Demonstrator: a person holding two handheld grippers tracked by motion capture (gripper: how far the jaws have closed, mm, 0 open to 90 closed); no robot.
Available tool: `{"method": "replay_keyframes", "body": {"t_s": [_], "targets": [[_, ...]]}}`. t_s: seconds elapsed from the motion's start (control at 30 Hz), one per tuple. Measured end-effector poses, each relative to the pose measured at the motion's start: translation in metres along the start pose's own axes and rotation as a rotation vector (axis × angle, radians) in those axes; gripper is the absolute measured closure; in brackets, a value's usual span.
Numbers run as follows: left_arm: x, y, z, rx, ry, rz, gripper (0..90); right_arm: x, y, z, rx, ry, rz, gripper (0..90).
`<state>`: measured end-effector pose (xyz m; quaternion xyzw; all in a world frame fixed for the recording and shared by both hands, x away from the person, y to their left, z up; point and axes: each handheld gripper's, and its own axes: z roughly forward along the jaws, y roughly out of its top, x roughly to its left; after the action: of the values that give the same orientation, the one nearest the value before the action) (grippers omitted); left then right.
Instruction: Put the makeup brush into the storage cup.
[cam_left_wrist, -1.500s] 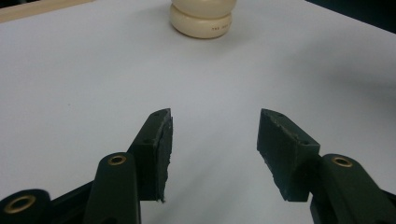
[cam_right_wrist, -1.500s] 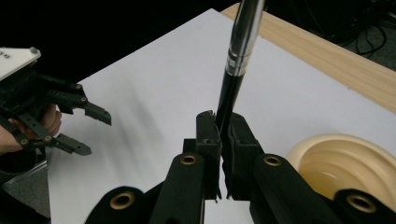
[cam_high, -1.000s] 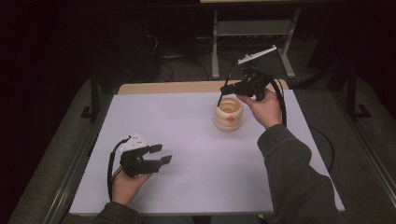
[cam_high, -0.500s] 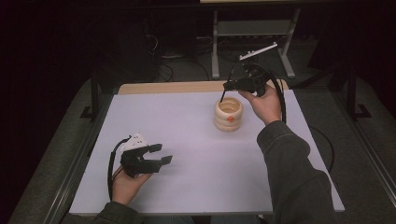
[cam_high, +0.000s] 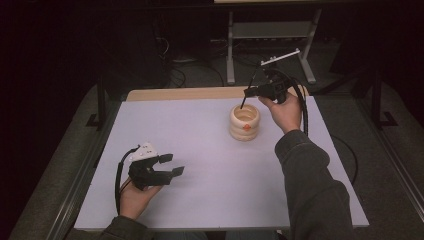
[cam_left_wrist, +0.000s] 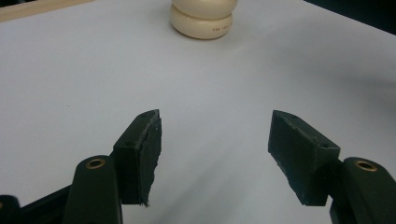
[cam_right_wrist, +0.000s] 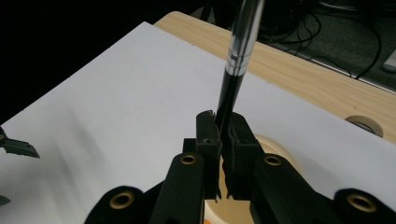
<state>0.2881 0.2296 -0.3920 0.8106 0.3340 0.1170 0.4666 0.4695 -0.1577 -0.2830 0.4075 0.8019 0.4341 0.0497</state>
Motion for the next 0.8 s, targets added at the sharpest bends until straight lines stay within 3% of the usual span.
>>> {"method": "replay_keyframes", "body": {"t_s": [0.2, 0.23, 0.8], "targets": [[0.0, 0.0, 0.0, -0.023, 0.001, -0.021, 34.3, -0.005, -0.006, 0.005, 0.004, -0.007, 0.01, 84.7], [0.001, 0.0, -0.001, -0.019, 0.003, -0.008, 34.3, -0.005, -0.007, 0.006, 0.007, -0.011, 0.013, 84.7], [0.003, 0.0, -0.001, -0.013, 0.005, -0.011, 34.0, -0.012, -0.018, 0.016, 0.005, -0.015, 0.039, 84.6]]}}
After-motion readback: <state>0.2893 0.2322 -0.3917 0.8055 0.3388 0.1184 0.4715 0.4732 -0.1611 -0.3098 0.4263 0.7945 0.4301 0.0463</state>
